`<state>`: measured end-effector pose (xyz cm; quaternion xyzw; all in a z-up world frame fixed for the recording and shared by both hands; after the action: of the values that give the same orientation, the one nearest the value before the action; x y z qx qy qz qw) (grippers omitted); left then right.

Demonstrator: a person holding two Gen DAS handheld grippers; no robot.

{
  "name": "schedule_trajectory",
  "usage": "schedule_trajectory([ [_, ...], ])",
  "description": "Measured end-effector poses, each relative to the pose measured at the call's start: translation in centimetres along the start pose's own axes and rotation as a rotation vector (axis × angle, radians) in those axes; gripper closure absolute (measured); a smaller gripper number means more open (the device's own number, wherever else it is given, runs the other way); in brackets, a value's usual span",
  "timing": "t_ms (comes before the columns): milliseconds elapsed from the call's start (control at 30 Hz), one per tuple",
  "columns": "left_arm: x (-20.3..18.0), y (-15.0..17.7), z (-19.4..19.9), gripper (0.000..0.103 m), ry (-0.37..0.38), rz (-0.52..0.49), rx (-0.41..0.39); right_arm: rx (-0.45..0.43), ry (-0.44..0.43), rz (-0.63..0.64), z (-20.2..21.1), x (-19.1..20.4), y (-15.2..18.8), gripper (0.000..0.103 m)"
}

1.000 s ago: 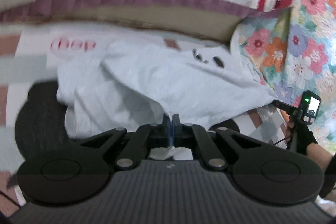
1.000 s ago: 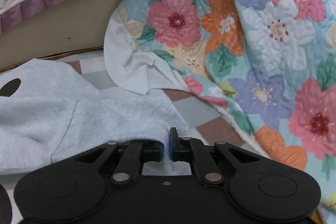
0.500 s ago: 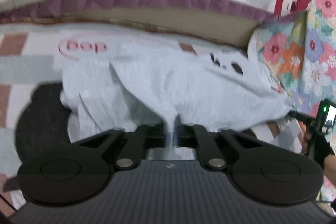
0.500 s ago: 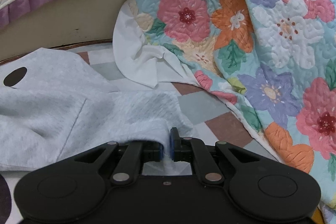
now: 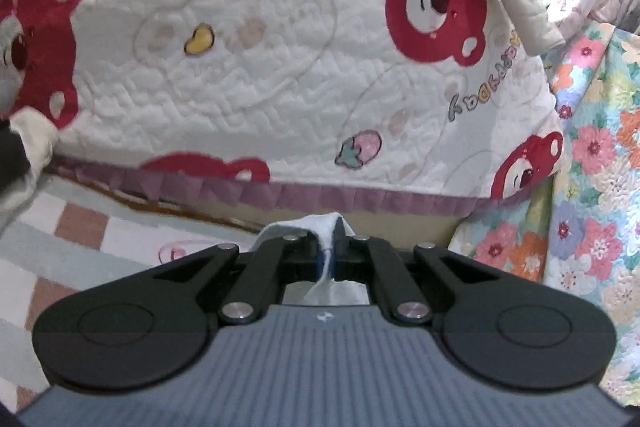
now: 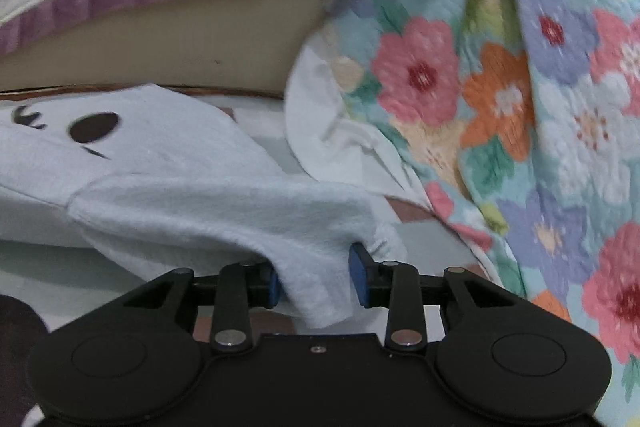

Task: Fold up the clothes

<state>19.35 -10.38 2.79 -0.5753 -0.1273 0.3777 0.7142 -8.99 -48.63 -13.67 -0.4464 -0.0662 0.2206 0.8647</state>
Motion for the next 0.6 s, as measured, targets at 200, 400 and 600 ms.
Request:
schedule_trajectory([
  [200,-0.8,-3.5,4.4,0.100,0.018,-0.040,-0.172,-0.076,-0.143,0.042,2.8,2.5,-2.7,0.099],
  [400,-1.0,-7.4,9.3,0.100,-0.014,-0.065,-0.312,-0.288,-0.248,-0.169,7.5,3.7,-12.5,0.099],
  [600,4.3,-3.2,5.7,0.100,-0.172,0.079,-0.052,-0.321,-0.261,-0.177,8.8,4.9,-14.1,0.099],
])
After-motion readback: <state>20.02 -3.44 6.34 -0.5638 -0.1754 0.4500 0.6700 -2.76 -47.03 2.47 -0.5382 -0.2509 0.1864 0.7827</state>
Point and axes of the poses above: each gripper's, at about its wrist camera, not at the fingertips, and z roughly against the way its jaws point, x to its left, y to its underside, the point moved 7 cm from there along -z, roughly the way its jaws point, and after that the axes turned 15 degrees about -z, right-handed, at the moved point
